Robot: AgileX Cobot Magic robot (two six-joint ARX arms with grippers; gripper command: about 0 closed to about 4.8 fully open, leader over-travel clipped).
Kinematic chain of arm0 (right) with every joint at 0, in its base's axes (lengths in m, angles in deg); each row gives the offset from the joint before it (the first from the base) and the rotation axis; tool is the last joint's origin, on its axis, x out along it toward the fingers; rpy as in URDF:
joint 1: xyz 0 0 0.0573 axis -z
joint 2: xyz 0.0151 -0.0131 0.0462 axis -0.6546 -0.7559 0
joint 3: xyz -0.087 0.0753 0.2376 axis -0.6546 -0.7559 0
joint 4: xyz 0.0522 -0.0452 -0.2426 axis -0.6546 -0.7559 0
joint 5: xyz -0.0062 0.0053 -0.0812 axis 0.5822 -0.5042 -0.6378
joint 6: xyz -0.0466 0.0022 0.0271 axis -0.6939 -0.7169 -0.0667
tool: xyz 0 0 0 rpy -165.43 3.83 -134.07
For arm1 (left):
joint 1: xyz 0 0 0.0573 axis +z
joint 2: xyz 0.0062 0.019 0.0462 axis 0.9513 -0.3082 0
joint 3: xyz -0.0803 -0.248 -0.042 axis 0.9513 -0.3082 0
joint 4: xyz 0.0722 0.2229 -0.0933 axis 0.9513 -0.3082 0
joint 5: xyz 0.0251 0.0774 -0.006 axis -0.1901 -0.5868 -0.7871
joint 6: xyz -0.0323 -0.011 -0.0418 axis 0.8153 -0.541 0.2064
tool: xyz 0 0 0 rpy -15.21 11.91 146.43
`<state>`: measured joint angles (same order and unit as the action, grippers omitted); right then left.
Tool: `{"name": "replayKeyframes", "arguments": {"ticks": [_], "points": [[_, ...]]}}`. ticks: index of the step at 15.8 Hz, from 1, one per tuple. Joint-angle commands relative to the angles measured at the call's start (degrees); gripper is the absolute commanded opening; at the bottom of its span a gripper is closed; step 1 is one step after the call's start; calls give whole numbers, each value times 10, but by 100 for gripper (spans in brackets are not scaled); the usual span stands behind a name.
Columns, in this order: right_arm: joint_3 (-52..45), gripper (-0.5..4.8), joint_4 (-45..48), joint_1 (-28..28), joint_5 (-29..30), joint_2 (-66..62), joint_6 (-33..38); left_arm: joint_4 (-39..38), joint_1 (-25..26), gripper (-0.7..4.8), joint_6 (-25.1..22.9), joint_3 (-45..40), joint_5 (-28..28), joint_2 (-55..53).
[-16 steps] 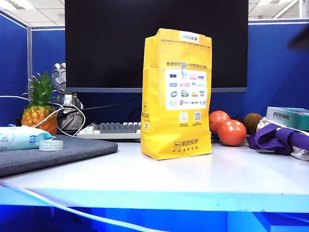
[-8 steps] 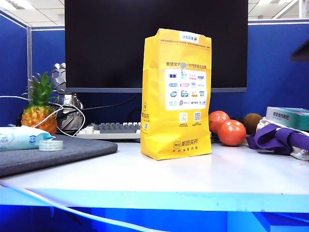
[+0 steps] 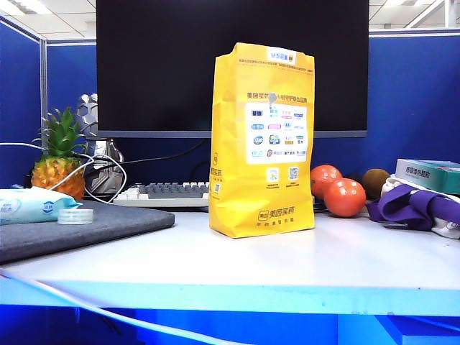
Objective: Pick up the green apple and throw it into the yellow paper bag.
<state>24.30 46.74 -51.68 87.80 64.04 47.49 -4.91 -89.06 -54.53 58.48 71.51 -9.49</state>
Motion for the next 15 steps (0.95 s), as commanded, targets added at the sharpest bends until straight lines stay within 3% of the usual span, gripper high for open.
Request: {"name": "replayKeyframes", "arguments": {"ticks": [1, 8, 11, 15], "points": [[-5, 479, -6, 10, -2, 0, 2, 54, 14, 434, 3, -45, 5, 1], [-5, 479, -6, 9, -1, 0, 2, 130, 43, 434, 3, -135, 4, 1], [-5, 479, -9, 9, -1, 0, 2, 34, 43, 434, 3, -134, 7, 1], [-5, 479, -9, 9, -1, 0, 2, -7, 43, 434, 3, -134, 7, 1]]}}
